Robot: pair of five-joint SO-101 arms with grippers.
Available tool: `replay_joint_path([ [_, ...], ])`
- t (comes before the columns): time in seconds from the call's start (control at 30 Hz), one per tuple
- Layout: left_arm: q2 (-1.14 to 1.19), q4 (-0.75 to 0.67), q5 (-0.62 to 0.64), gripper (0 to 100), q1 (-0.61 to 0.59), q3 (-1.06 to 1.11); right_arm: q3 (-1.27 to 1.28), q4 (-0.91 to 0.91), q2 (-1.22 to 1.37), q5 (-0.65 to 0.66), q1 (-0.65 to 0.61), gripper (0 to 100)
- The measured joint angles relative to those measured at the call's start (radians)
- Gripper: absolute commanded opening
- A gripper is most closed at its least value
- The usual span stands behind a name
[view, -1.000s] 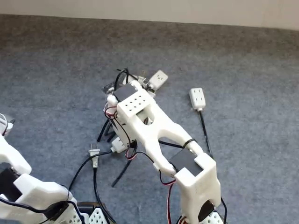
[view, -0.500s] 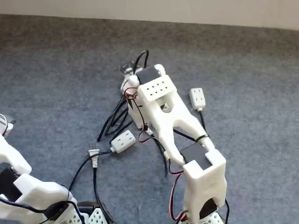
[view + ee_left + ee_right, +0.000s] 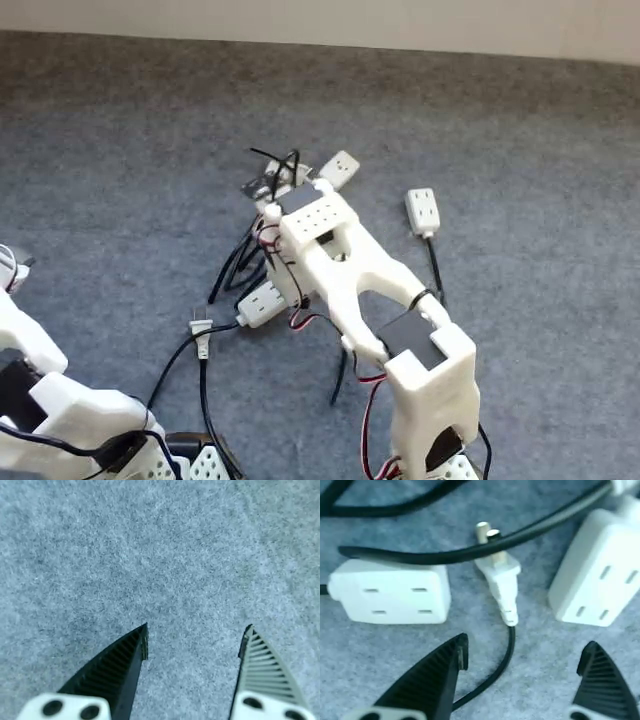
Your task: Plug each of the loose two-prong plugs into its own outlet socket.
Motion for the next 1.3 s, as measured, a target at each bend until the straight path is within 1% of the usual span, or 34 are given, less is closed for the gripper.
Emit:
replay_joint_path([
  [0.13,0.0,0.0,0.0,30,0.0,0.0,0.037,-0.06,0.0,0.0,-0.018,33.5],
  [0.3,0.0,0.0,0.0,30,0.0,0.0,0.118,-0.181,0.0,-0.002,-0.026,33.5],
  [0.37,0.0,0.0,0.0,30,0.0,0.0,0.153,-0.218,-0.005,0.015,-0.026,33.4],
  [0.43,0.0,0.0,0.0,30,0.0,0.0,0.166,-0.239,-0.015,0.029,-0.026,30.6],
  [0.53,0.0,0.0,0.0,30,0.0,0.0,0.167,-0.249,-0.015,0.034,-0.021,22.8],
  [0.6,0.0,0.0,0.0,30,0.0,0.003,0.167,-0.25,-0.015,0.052,-0.018,19.7],
  [0.73,0.0,-0.003,0.0,30,0.0,0.028,0.166,-0.253,-0.028,0.083,0.005,19.1],
  [0.87,0.0,-0.003,0.0,30,0.0,0.031,0.166,-0.272,-0.028,0.084,0.017,18.7],
  [0.93,0.0,-0.003,0.0,30,0.0,0.031,0.166,-0.284,-0.028,0.084,0.025,14.2],
  [1.07,0.0,-0.003,0.0,30,0.0,0.031,0.166,-0.31,-0.029,0.084,0.035,0.6],
  [1.3,0.0,-0.003,0.0,30,0.0,0.031,0.166,-0.327,-0.028,0.084,0.032,0.5],
])
